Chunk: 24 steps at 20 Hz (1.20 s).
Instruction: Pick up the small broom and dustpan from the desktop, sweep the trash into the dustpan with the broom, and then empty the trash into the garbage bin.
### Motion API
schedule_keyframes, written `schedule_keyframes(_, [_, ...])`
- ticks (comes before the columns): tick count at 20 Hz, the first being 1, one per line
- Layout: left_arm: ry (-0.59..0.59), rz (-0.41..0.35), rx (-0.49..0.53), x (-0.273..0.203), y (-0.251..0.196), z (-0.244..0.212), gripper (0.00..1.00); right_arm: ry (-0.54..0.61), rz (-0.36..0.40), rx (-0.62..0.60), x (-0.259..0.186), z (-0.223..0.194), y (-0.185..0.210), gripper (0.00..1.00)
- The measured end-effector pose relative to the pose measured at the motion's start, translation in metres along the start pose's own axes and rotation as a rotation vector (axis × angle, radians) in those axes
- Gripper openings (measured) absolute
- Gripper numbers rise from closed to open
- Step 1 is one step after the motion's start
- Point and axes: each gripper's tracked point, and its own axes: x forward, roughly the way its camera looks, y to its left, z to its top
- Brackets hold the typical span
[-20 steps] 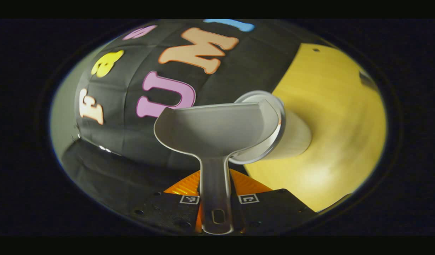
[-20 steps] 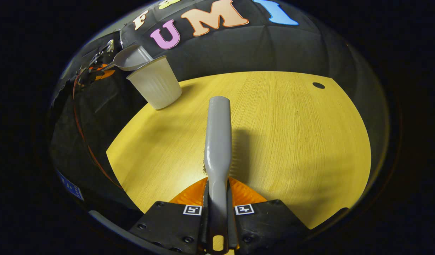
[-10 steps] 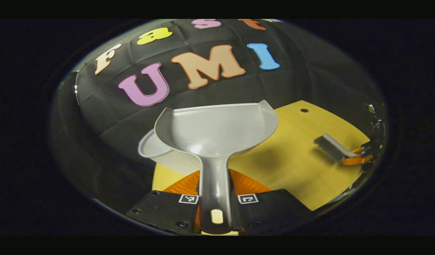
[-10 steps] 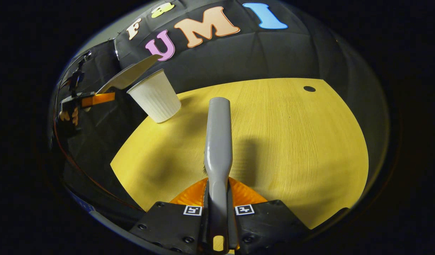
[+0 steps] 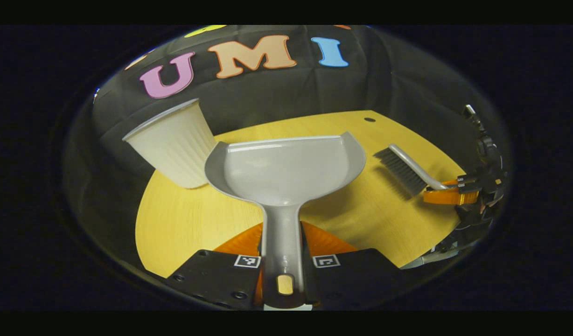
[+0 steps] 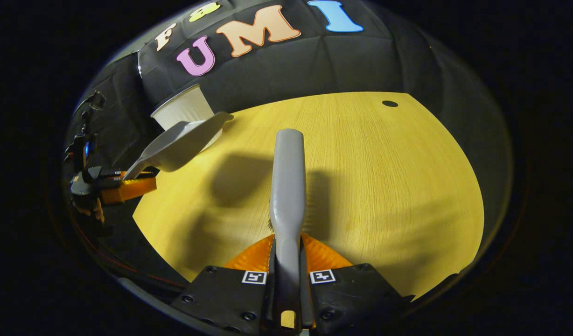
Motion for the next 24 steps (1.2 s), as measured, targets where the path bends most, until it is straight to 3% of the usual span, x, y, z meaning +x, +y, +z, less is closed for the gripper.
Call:
schedule_keyframes(11, [0.129,0.055,-0.059,0.024,0.008,-0.059,0.27,0.109,-0.248,-0.05,-0.003,0.003,0.008,0.18])
schedule_keyframes(13, [0.146,0.045,-0.075,0.019,0.008,-0.052,0.27,0.13,-0.274,-0.089,-0.007,0.012,0.01,0.16])
schedule_keyframes(19, [0.122,0.068,-0.074,0.021,0.009,-0.054,0.33,0.134,-0.309,-0.127,-0.013,0.011,0.013,0.22])
schedule_keyframes(20, [0.105,0.073,-0.071,0.023,0.01,-0.053,0.34,0.123,-0.308,-0.131,-0.016,0.011,0.012,0.29])
schedule_keyframes(23, [0.004,0.123,-0.061,0.005,0.012,-0.038,0.99,0.068,-0.3,-0.156,-0.031,0.021,0.016,0.6])
schedule_keyframes(24, [-0.045,0.148,-0.06,-0.007,0.014,-0.025,0.98,0.027,-0.3,-0.175,-0.039,0.028,0.017,0.7])
